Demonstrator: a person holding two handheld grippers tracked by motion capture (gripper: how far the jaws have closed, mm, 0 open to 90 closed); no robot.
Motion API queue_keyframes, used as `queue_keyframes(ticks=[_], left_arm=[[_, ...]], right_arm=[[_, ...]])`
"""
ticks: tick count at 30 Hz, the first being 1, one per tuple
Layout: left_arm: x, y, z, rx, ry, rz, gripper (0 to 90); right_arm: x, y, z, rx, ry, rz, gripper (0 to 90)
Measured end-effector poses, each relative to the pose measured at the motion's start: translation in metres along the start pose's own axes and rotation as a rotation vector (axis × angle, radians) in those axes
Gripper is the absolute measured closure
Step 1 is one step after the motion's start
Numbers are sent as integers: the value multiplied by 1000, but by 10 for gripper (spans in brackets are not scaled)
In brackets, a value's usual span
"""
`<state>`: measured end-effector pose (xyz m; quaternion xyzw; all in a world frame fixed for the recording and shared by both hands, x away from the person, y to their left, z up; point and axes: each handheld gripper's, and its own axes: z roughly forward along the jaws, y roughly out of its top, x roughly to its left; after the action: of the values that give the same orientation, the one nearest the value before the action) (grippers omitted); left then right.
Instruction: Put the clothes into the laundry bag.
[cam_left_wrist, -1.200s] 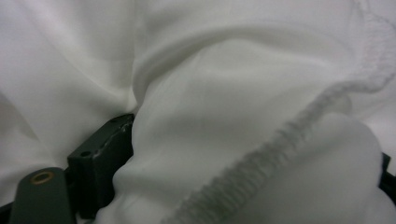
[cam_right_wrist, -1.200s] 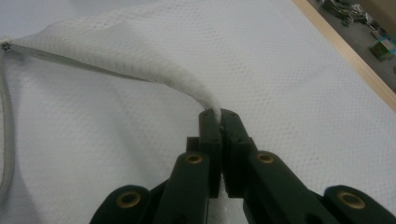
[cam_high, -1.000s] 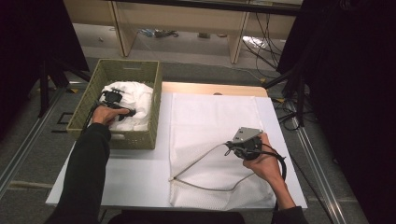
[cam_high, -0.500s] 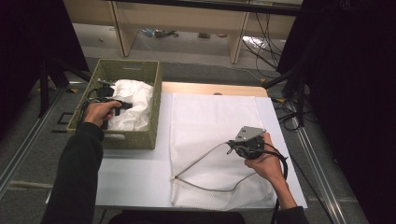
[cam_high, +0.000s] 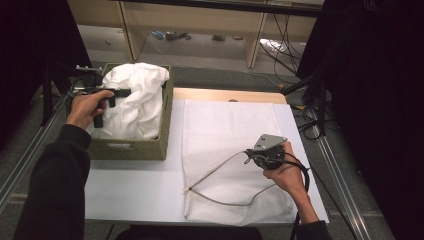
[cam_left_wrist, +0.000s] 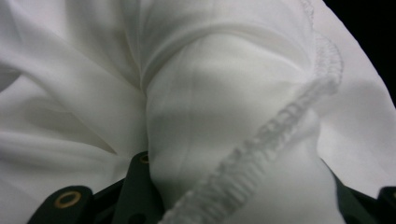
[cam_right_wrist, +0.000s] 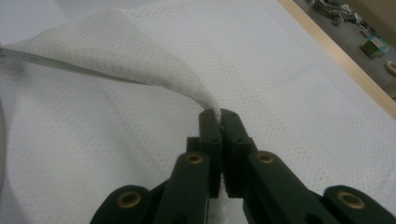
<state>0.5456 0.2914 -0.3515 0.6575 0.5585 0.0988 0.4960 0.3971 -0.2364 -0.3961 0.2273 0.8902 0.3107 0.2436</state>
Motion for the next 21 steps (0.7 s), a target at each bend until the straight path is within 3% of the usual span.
queue_keyframes(ticks=[1, 3, 9, 11, 13, 14, 16, 17, 21], left_arm=[[-3, 3, -5, -7, -3, 12, 625], [-14, 13, -20, -39, -24, 34, 625], [-35, 28, -45, -67, -85, 52, 624], [-44, 32, -55, -80, -125, 47, 624], [-55, 35, -64, -80, -173, 46, 623], [-67, 38, -74, -89, -217, 49, 623], [-79, 39, -82, -94, -247, 58, 623], [-89, 39, -87, -87, -264, 78, 623], [-123, 33, -107, -70, -334, 127, 620]], right_arm=[[2, 0, -1, 10, 5, 35, 895], [2, 1, -1, 2, -2, 0, 895], [2, 0, -1, 9, 0, 32, 895], [0, 0, 0, 5, 3, 8, 895], [0, 0, 0, 7, -10, 26, 895], [0, 0, 0, 7, -10, 24, 895], [0, 0, 0, 7, -11, 25, 895], [-1, 1, 0, 0, -7, 2, 895], [0, 1, -1, 6, -18, 28, 895]])
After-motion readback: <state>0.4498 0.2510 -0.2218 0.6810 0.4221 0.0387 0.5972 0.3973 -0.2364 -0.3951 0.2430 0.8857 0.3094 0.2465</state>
